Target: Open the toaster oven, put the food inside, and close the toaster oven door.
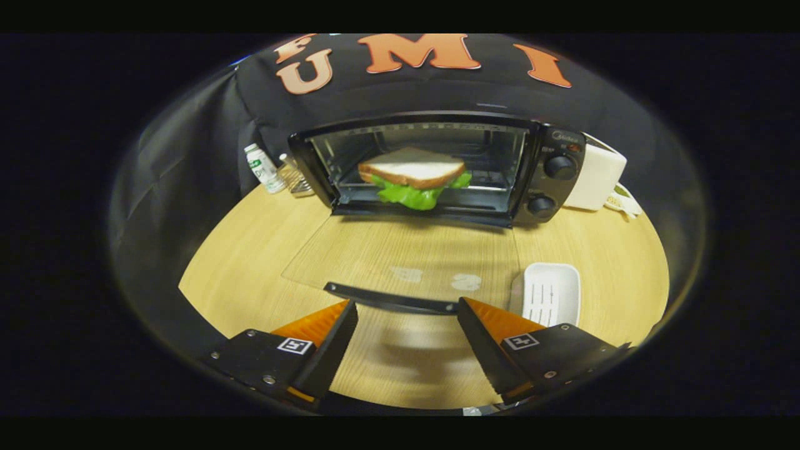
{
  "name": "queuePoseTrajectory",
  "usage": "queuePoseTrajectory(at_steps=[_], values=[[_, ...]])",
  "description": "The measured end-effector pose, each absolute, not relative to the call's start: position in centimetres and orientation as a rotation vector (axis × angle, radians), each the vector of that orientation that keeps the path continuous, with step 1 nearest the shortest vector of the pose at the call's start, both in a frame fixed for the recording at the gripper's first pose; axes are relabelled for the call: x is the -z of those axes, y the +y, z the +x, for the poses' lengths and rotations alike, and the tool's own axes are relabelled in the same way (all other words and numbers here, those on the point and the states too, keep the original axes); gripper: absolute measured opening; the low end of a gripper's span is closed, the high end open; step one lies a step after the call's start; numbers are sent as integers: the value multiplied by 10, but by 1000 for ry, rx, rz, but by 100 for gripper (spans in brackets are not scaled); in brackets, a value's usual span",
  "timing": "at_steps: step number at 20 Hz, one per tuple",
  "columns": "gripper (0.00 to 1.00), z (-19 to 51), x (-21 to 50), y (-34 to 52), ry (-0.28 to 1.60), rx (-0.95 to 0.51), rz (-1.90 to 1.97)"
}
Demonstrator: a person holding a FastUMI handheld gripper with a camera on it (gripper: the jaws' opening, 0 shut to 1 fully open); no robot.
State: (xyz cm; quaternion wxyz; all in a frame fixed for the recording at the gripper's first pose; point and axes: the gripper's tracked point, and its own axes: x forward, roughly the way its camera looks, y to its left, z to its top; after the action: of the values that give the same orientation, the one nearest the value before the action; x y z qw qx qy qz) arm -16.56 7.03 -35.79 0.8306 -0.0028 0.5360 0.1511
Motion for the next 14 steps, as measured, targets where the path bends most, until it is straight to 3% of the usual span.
queuePoseTrajectory(at_steps=[14], values=[[93, -188, 393, 77, 1291, -271, -61]])
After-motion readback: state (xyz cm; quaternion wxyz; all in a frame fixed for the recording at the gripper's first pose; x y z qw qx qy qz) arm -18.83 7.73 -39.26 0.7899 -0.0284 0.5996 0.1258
